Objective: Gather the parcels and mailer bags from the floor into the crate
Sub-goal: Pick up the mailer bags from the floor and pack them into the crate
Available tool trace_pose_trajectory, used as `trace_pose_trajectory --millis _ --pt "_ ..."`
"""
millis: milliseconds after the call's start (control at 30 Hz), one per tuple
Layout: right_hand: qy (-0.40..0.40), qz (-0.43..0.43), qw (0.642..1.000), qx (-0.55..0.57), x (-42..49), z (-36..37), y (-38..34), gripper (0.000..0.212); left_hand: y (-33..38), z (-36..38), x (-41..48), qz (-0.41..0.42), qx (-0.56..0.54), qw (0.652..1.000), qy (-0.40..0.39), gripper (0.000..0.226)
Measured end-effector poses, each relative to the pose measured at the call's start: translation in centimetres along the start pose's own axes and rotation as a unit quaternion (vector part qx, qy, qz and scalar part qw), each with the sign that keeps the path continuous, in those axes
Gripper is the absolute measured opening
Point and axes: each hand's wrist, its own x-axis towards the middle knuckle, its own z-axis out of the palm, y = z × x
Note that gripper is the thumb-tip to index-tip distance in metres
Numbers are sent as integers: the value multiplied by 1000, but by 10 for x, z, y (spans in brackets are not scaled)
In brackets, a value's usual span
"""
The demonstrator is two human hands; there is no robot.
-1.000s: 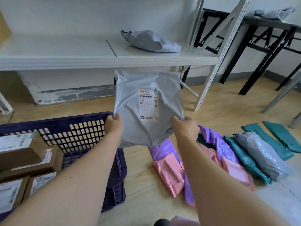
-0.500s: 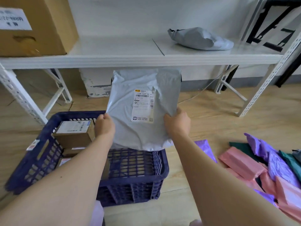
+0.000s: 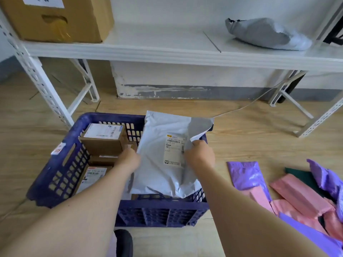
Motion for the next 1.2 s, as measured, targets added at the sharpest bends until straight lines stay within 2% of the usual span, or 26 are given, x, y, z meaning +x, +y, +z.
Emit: trace_pose_trajectory --millis 200,367,500,700,967,1200 --pt "-41 13 997 -62 9 24 7 26 -17 18 12 2 53 998 -42 20" --pt "-77 11 992 -104 17 43 15 36 -23 50 15 -19 112 991 -75 20" --pt "-86 14 989 -122 25 64 20 42 -32 66 22 -23 161 984 -68 22" --pt "-100 48 986 -123 42 78 29 35 -44 75 35 -16 167 984 -52 29" --pt "-134 92 975 -151 52 92 43 28 -52 76 49 -28 202 976 -80 34" --pt "-155 105 949 -253 65 99 52 34 -49 86 54 -35 227 969 -91 33"
